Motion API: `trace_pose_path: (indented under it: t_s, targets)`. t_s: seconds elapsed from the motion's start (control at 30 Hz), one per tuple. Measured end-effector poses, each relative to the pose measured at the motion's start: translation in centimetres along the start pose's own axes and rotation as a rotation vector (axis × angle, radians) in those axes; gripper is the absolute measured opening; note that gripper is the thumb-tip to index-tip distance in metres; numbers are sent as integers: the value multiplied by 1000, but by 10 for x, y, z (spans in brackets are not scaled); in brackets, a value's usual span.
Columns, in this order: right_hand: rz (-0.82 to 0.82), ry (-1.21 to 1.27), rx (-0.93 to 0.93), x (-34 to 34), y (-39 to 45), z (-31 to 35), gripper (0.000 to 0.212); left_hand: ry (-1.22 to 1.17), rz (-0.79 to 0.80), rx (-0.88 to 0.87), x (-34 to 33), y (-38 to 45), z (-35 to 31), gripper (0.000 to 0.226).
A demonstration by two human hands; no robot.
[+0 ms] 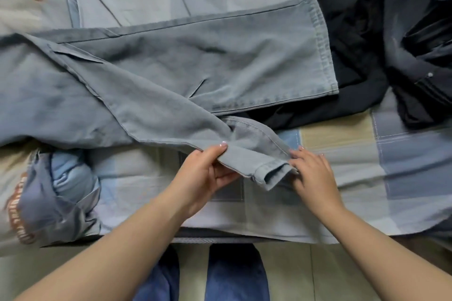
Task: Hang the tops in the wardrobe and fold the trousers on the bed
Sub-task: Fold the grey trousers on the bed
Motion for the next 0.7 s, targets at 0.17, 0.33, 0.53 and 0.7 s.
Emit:
trace_pose_path:
  t_s: [0.17, 0.33, 0.53, 0.7]
  targets:
    - [-292, 530, -186, 38, 19, 9, 20, -34, -44, -175, -47, 24, -92, 24]
    - [-477, 750, -151, 95, 59, 14, 10, 30, -95, -277, -98, 55, -168, 19]
    - [-570, 762, -240, 142, 116, -19, 14, 197, -137, -330, -167, 94, -229, 21]
    - [-501, 739, -351, 146, 146, -49, 8, 388, -90, -320, -202, 125, -238, 16]
Point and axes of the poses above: each hand's wrist, its own y-axis towards the middle knuckle, its own x-axis out of the back of the hand, z = x × y, the point moved 6 cm from there along y, towards the middle knuckle, and after that the axes turned 4 degrees about x, right-handed, at the moved point
